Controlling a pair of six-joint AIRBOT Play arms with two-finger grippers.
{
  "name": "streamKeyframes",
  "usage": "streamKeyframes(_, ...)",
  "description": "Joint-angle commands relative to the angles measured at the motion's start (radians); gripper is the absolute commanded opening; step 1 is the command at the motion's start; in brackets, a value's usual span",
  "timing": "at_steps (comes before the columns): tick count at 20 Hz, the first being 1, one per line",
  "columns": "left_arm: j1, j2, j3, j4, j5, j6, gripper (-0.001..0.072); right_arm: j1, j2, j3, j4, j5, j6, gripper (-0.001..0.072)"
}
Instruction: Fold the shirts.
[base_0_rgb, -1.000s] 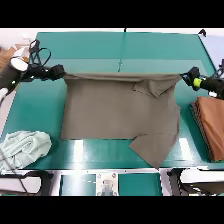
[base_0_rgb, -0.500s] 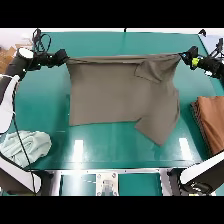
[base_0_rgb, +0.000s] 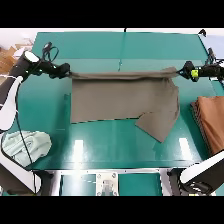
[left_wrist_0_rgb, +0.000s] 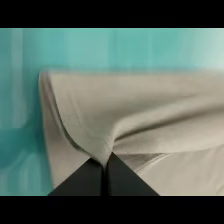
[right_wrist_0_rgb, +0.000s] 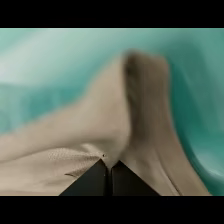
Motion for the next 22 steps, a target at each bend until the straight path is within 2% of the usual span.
streamKeyframes(1, -0.016, -0.022, -0.016, 0.064, -0.111, -0.018, 0.0022, -0.009, -0.001, -0.049, -0.119, 0.060, 0.025, 0.0013)
streamKeyframes(11, -0.041, -0.051, -0.062, 0.059, -0.067, -0.045, 0.0022, 0.000, -0.001, -0.127, -0.118, 0.030, 0.002, 0.0016)
streamKeyframes(12, -0.041, -0.051, -0.062, 0.055, -0.072, -0.045, 0.0034, 0.004, -0.001, -0.124, -0.118, 0.036, 0.002, 0.0080)
streamKeyframes(13, -0.041, -0.051, -0.056, 0.048, -0.091, -0.045, 0.0359, 0.004, -0.001, -0.113, -0.119, 0.055, 0.002, 0.0228)
streamKeyframes(14, -0.039, -0.051, -0.038, 0.049, -0.120, -0.053, 0.0621, 0.000, 0.003, -0.092, -0.126, 0.091, 0.003, 0.0270)
streamKeyframes(17, -0.011, -0.051, 0.096, 0.055, -0.283, -0.110, 0.0611, -0.031, 0.046, -0.022, -0.234, 0.217, 0.068, 0.0271)
streamKeyframes(18, 0.005, -0.051, 0.146, 0.061, -0.358, -0.134, 0.0487, -0.045, 0.076, -0.021, -0.272, 0.256, 0.097, 0.0246)
streamKeyframes(19, 0.023, -0.051, 0.192, 0.061, -0.444, -0.129, 0.0162, -0.056, 0.105, -0.029, -0.296, 0.286, 0.113, 0.0178)
streamKeyframes(20, 0.036, -0.048, 0.217, 0.064, -0.513, -0.126, 0.0019, -0.066, 0.140, -0.056, -0.313, 0.308, 0.120, 0.0111)
streamKeyframes(21, 0.047, -0.044, 0.224, 0.079, -0.575, -0.153, 0.0021, -0.072, 0.183, -0.106, -0.320, 0.321, 0.120, 0.0034)
streamKeyframes(22, 0.048, -0.034, 0.218, 0.120, -0.624, -0.170, 0.0020, -0.074, 0.229, -0.169, -0.329, 0.324, 0.124, 0.0015)
